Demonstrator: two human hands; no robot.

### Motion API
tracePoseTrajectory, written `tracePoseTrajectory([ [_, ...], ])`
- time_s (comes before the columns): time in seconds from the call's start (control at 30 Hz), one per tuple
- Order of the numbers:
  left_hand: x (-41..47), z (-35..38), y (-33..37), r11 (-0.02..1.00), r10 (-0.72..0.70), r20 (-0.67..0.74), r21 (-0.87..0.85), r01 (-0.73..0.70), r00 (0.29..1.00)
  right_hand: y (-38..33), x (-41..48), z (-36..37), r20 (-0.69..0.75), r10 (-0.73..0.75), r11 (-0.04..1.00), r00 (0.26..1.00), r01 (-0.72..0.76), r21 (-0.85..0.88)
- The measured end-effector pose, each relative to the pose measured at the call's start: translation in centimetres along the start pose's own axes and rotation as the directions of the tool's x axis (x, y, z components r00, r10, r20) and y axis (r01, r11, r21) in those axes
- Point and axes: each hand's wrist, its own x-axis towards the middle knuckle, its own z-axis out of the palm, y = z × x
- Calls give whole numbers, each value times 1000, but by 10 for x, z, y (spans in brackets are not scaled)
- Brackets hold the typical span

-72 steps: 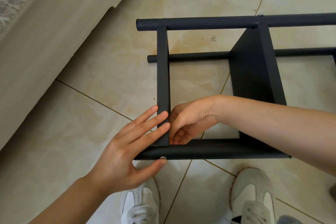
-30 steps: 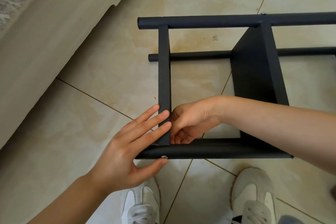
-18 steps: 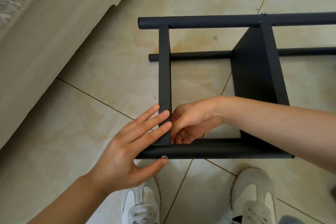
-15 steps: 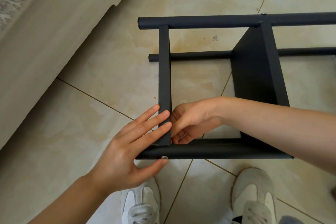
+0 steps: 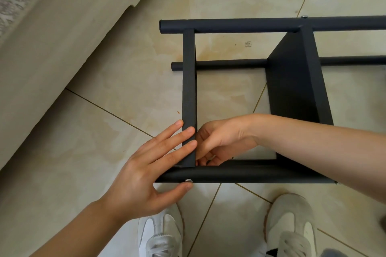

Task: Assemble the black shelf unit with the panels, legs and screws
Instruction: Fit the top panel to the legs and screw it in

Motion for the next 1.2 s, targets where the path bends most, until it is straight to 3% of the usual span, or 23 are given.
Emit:
tracePoseTrajectory([
  [0.2,1,0,0,1000,3,-3,-6,-3,1000,2,1,0,13,14,1000,1000,-13,-10],
  [0.4,1,0,1,1000,-3,-12,-26,3,1000,-5,1,5,-65,52,995,997,-57,-84],
  [0.63,1,2,4,998,-18,-33,-68,16,999,2,-3,7,-90,-2,1000,996,1,-14],
  [0.9,0,1,7,996,-48,-37,-74,45,998,-1,-4,12,-167,-31,994,985,12,-109],
  [1.07,-6,6,19,945,-260,-115,-236,228,959,-2,-22,8,-166,-78,980,983,46,-192],
  [1.2,-11,17,26,786,-479,-117,-498,366,870,-1,-47,11,-159,-116,959,980,69,-276],
])
